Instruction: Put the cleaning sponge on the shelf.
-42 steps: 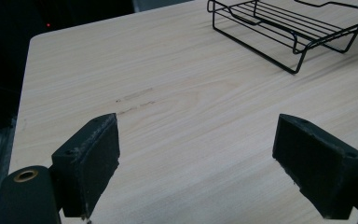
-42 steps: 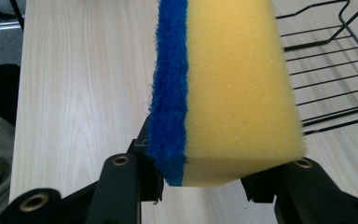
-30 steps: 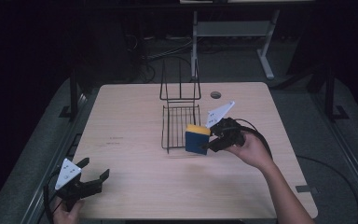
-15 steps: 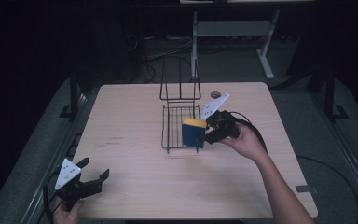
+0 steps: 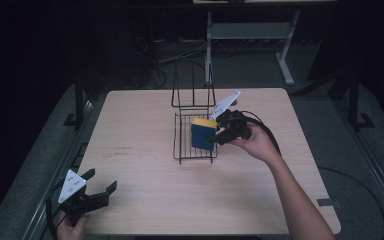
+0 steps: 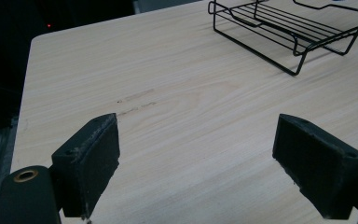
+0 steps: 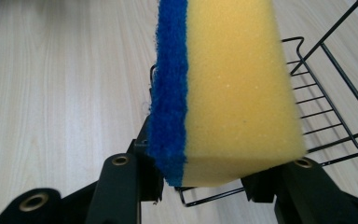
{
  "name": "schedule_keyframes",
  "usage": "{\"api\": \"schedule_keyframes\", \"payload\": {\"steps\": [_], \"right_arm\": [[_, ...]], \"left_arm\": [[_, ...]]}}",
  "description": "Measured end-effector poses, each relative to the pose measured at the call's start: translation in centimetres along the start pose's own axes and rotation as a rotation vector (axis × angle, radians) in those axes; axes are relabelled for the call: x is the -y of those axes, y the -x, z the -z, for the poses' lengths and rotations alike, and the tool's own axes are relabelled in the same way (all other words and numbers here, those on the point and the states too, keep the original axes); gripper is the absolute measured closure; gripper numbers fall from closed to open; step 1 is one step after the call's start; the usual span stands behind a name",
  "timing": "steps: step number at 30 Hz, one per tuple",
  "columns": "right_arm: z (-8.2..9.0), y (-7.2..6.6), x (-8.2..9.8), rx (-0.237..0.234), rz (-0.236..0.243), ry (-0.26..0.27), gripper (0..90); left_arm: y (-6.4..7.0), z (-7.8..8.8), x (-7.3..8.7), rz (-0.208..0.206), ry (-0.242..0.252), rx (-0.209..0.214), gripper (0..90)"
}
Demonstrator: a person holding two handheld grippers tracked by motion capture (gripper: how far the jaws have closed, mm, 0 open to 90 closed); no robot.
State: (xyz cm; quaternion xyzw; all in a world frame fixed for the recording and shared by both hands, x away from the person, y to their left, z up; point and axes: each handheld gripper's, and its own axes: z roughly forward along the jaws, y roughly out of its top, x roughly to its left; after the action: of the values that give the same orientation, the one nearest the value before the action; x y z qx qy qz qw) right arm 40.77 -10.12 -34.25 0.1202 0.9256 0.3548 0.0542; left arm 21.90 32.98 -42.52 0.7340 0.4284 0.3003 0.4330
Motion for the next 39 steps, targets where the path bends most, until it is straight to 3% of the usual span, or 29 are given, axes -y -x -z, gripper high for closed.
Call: {"api": "schedule_keyframes", "payload": {"steps": [21,28,39], "right_arm": [[-1.6,2.0,0.7,-0.009,-0.065,-0.010,56.0],[-2.5,2.6,0.9,-0.005,-0.058,-0.011,56.0],[-3.4,3.3,1.3,-0.003,-0.090,-0.027,55.9]], "left_arm": [[0.1,0.0,-0.1,0.000,0.002,0.002,14.1],[0.1,0.0,-0.1,0.000,0.002,0.002,14.1],[0.0,0.0,-0.1,0.000,0.002,0.001,14.1]]}}
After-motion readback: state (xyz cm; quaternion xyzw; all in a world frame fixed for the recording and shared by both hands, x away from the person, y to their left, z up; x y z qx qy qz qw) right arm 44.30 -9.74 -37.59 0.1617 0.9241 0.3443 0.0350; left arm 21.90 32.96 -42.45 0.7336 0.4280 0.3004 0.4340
